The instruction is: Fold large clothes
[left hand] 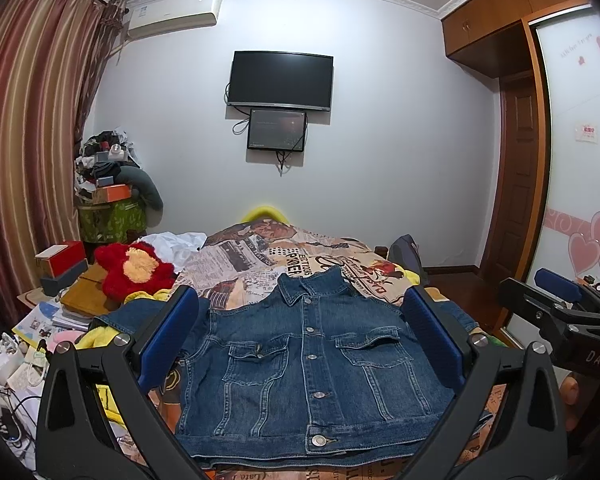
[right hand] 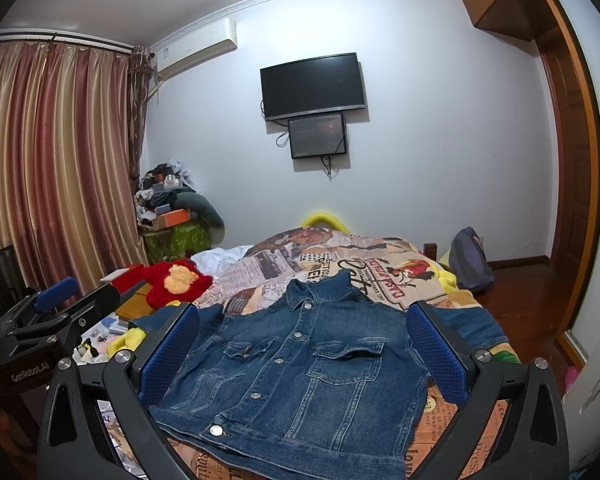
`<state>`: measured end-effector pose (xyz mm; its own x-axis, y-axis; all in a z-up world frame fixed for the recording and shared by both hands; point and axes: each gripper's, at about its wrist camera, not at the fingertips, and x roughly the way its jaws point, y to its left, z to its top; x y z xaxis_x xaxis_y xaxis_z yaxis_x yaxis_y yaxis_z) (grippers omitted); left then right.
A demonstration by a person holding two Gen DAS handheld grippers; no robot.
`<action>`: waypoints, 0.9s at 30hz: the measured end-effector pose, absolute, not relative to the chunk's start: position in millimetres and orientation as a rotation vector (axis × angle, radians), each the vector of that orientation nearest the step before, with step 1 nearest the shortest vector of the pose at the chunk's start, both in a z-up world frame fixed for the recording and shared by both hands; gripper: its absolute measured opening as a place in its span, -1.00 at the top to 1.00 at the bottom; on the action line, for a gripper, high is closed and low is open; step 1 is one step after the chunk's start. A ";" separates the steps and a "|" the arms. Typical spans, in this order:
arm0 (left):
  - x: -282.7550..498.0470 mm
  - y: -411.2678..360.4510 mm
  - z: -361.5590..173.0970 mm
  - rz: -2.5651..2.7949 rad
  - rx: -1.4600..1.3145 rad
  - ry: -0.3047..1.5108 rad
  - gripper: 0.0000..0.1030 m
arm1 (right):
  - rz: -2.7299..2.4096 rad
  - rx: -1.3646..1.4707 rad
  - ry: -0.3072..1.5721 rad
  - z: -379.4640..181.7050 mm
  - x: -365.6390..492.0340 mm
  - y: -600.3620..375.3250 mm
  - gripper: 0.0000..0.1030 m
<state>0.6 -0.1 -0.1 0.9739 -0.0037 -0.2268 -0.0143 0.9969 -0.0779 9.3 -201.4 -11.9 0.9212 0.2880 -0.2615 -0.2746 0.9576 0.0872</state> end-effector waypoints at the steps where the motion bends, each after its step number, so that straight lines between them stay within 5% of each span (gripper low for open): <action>1: -3.8 3.1 0.9 0.005 -0.079 0.227 -1.00 | 0.289 0.050 0.276 -11.8 9.1 -201.6 -1.00; 27: 9.0 4.0 -5.0 0.015 -0.078 0.218 -1.00 | 0.283 0.045 0.284 -4.0 12.6 -198.8 -1.00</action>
<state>9.0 4.0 -5.0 0.9762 0.0059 -0.2166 -0.0229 0.9968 -0.0761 12.6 -198.8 -4.0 0.9207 0.2816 -0.2702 -0.2690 0.9595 0.0834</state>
